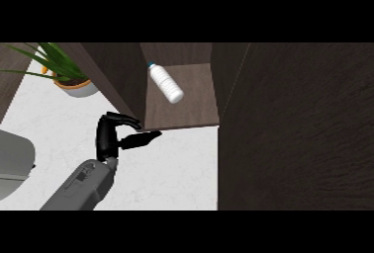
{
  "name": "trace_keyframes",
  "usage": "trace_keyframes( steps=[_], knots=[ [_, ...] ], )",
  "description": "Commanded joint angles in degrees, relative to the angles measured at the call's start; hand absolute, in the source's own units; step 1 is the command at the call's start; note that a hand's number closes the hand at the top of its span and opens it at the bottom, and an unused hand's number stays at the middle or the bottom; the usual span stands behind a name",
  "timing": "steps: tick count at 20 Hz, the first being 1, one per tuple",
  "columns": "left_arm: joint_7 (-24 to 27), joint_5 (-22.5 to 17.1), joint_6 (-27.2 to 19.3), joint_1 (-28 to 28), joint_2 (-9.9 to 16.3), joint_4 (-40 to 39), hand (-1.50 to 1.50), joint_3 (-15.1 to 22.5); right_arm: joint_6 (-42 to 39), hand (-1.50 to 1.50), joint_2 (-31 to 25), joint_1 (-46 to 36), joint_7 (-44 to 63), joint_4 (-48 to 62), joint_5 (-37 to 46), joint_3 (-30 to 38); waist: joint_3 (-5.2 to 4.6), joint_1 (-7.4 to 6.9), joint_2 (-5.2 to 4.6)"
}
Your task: Pick up the bottled water, place it into the cabinet and close the cabinet
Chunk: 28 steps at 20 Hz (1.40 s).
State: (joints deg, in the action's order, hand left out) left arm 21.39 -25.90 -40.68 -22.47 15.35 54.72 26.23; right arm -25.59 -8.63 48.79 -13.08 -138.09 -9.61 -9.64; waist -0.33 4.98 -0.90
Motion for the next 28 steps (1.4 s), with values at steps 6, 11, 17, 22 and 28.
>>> trace_keyframes(
  steps=[6, 11, 17, 22, 28],
  knots=[
    [3.16, -1.39, 4.12, -10.70, -8.76, 7.19, -1.50, 0.86, 1.26, -1.50, 0.89, 1.74, 1.16, -2.17, -1.33, -0.23, 0.14, 0.36, 0.90],
    [4.68, -3.51, 9.58, -7.79, -10.15, 10.83, -1.50, 2.33, 2.30, -1.50, 1.52, 1.14, 2.52, -3.41, -1.18, -1.63, 0.07, -1.40, 0.87],
    [8.88, -6.13, 19.19, -4.03, -12.84, 14.57, -1.50, 3.50, 2.83, -1.50, 1.36, 4.82, 2.07, -6.05, -2.25, 0.26, 0.25, -3.63, 1.04],
    [7.60, -5.64, 22.40, -0.94, -11.64, 20.47, -1.50, 4.27, 3.98, -1.50, 0.48, 5.38, 5.69, -8.92, -2.33, 1.15, 0.29, -4.48, 1.04],
    [5.26, -4.57, 23.98, 8.87, -7.60, 31.22, 1.50, 7.96, -0.78, -1.50, -2.90, 5.00, 2.93, -8.09, 0.73, 0.10, 0.30, -5.14, 1.26]
  ],
)
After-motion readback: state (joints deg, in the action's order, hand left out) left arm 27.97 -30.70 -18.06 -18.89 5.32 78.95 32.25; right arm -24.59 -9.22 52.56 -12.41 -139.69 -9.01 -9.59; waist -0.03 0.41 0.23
